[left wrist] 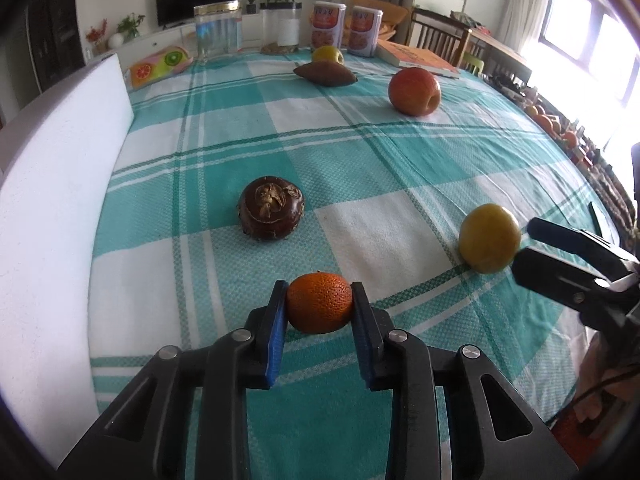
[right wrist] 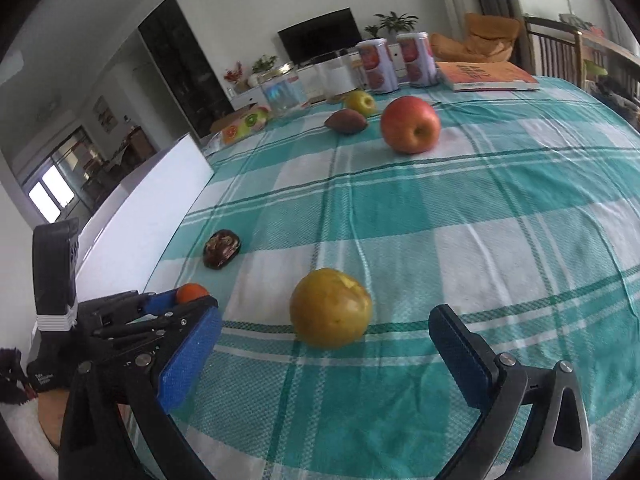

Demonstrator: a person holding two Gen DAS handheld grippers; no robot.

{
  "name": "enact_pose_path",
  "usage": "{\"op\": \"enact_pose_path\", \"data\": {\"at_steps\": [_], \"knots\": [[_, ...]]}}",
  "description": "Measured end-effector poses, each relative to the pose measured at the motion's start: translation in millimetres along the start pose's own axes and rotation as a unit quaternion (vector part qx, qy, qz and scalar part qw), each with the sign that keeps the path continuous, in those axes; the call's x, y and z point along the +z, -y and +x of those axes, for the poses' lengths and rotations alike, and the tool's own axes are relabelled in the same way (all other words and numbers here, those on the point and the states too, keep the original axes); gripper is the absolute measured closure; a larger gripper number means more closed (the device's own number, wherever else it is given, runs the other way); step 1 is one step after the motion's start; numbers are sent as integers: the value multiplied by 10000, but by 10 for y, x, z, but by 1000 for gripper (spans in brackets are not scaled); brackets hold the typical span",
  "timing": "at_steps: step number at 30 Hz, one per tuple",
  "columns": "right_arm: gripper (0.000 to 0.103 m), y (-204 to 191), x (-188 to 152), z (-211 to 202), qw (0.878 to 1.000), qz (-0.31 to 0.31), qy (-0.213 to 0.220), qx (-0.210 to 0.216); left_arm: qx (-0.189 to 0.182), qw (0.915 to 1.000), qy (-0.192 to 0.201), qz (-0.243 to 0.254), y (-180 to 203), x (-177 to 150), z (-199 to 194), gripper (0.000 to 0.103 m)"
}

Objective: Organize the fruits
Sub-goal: 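Grasp the second mandarin orange with left tool while right tool grasps the yellow pear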

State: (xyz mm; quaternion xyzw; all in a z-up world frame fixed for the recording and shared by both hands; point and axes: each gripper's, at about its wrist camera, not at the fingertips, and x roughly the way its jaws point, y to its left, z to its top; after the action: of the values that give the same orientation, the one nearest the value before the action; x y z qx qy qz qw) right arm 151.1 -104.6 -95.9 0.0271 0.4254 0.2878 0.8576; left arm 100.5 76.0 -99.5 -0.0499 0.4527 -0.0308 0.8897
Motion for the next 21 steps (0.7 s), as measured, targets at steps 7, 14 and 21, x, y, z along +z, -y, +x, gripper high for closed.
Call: {"op": "enact_pose_path", "data": {"at_steps": [7,14,21], "knots": [[53,-42,32,352,9965,-188,-400,-703,-498,9985,65,-212,-25,-154,-448,73],[53,109,-28,3,9946,966,-335,157,-1079,9916,295,-656,-194,-217,-1101,73],[53,-779,319,-271,9805,898,-254,1732,-1666,9709,845,-1501,-682,-199,-2002,73]]}}
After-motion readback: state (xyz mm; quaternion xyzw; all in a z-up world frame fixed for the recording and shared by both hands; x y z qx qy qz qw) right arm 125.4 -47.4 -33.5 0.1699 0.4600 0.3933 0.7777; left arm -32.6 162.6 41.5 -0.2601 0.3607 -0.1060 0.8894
